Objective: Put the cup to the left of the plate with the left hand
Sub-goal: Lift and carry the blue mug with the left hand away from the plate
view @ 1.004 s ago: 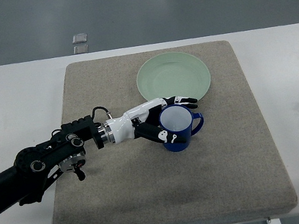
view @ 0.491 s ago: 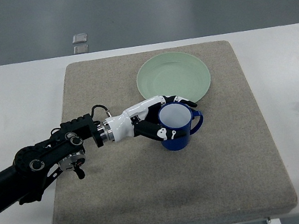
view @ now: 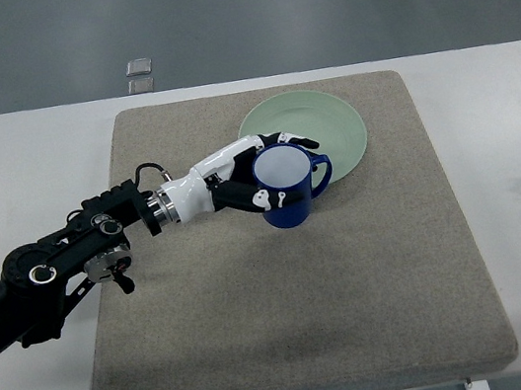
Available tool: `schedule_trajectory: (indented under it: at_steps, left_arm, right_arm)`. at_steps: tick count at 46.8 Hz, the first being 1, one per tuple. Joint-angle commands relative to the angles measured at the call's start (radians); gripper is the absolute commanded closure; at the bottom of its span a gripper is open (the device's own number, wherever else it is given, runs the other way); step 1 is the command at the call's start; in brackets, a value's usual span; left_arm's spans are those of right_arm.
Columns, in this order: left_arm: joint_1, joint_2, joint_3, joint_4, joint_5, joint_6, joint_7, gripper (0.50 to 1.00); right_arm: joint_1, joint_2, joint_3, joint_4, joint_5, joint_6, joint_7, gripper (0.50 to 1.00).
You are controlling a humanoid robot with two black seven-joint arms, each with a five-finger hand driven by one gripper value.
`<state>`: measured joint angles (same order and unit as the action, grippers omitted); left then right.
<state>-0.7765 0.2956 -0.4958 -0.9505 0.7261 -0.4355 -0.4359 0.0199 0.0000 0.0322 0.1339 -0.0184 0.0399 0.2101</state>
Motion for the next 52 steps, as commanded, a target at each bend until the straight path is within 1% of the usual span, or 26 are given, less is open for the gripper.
schedule_trajectory:
  at_steps: [1, 13, 20, 24, 32, 52]
  left_arm:
    - [0.002, 0.028, -0.026, 0.002, -0.010, 0.000, 0.000, 0.757]
    - [0.016, 0.138, -0.089, 0.009, -0.017, 0.000, -0.004, 0.757]
    - [0.054, 0.171, -0.127, 0.012, -0.027, 0.000, -0.014, 0.757]
    - [0.071, 0.188, -0.142, 0.035, -0.027, -0.002, -0.017, 0.757]
    - [0.088, 0.188, -0.142, 0.104, -0.030, -0.005, -0.087, 0.757]
    - [0.111, 0.182, -0.141, 0.139, -0.040, -0.002, -0.095, 0.752]
  right_arm:
    - [0.000, 0.000, 0.000, 0.000, 0.000, 0.000, 0.000, 0.568]
    - [0.000, 0.000, 0.000, 0.000, 0.000, 0.000, 0.000, 0.568]
    - [0.000, 0.000, 0.000, 0.000, 0.000, 0.000, 0.000, 0.568]
    - [0.000, 0.000, 0.000, 0.000, 0.000, 0.000, 0.000, 0.568]
    - [0.000, 0.000, 0.000, 0.000, 0.000, 0.000, 0.000, 0.568]
    - [0.000, 0.000, 0.000, 0.001, 0.000, 0.000, 0.000, 0.568]
